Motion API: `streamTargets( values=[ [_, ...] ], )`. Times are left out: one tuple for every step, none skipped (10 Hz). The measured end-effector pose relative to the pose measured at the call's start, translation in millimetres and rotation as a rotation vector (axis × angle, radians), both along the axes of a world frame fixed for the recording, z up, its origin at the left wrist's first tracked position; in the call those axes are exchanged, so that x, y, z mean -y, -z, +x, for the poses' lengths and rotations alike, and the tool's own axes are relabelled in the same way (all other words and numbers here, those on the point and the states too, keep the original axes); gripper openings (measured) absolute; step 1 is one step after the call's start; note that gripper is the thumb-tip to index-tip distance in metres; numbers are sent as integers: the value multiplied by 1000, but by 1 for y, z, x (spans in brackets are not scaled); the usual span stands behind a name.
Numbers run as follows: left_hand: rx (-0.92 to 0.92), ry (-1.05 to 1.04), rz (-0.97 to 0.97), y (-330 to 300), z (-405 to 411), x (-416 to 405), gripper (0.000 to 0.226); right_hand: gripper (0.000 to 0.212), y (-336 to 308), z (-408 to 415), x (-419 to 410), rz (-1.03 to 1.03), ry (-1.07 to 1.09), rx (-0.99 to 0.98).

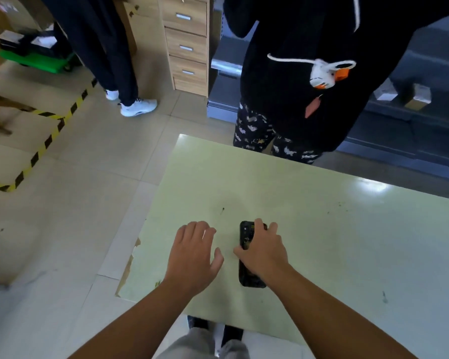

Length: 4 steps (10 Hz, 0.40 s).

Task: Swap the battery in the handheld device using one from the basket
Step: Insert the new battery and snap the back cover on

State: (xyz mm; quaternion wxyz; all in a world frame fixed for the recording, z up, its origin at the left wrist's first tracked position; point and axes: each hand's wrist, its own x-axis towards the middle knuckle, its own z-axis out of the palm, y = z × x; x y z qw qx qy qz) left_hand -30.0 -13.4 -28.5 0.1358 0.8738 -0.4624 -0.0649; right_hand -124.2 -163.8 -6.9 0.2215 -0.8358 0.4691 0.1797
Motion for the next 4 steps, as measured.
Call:
streamTargets(
  values=[
    [-23,13,47,13,8,-1,40,76,25,11,1,-33,1,-50],
    [-59,19,95,22,14,-5,41,75,41,13,-1,-55,27,-70],
    [-73,23,107,30,18,-9,41,73,49,10,-5,-56,36,-56],
    [-87,25,111,32,18,-13,40,76,46,8,-1,-32,46,-35]
  ],
)
